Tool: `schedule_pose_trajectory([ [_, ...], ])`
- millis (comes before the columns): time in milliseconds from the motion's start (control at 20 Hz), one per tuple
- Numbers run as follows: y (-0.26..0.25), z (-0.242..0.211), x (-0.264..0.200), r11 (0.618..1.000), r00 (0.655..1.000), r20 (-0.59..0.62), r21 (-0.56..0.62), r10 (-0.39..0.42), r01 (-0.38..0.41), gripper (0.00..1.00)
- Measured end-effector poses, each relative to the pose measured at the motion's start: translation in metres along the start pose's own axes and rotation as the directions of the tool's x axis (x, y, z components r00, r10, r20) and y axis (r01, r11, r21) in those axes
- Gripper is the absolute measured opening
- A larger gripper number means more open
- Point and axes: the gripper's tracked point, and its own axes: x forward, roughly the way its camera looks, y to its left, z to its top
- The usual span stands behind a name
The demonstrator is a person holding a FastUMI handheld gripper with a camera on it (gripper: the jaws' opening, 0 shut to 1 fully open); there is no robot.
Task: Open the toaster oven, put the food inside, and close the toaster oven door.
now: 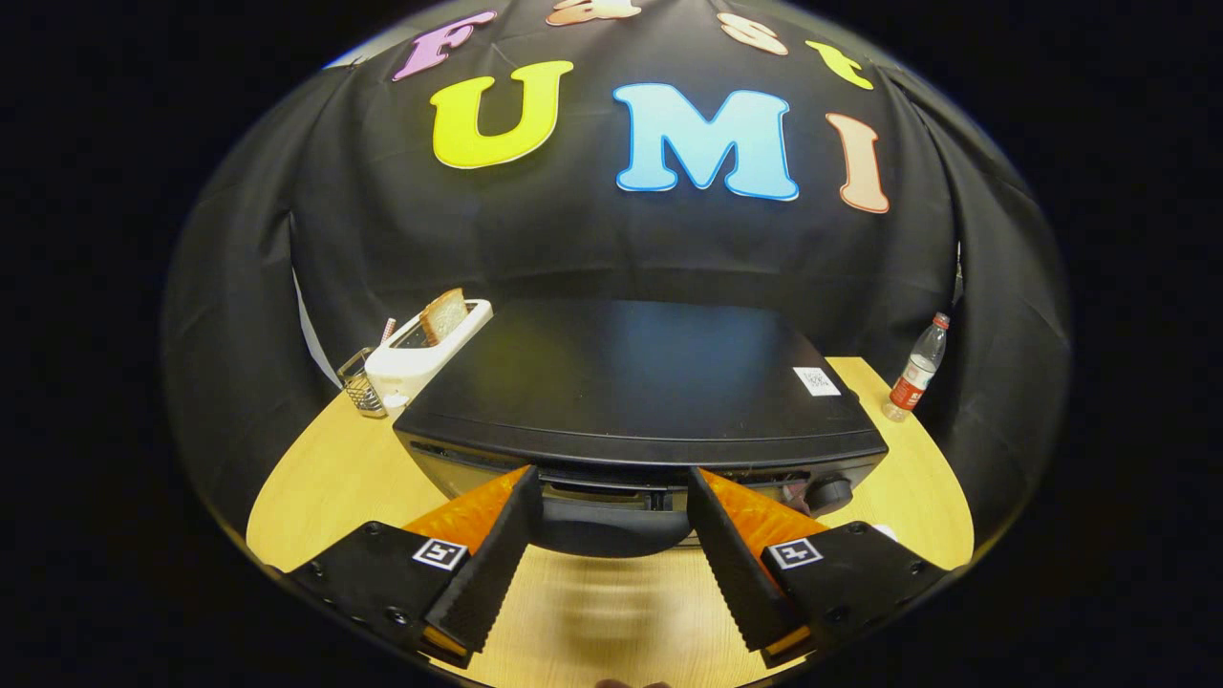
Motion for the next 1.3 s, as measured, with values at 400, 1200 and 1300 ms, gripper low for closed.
schedule_pose_trajectory([
  [400, 0.001, -0.029, -0.023, 0.999, 0.997, -0.071, 0.045, 0.032, -0.029, 0.98],
  [1200, 0.000, -0.070, -0.041, 0.999, 0.992, -0.123, -0.031, 0.015, -0.019, 0.95],
  [1300, 0.000, -0.079, -0.042, 0.998, 0.991, -0.134, -0.059, 0.012, -0.020, 0.95],
])
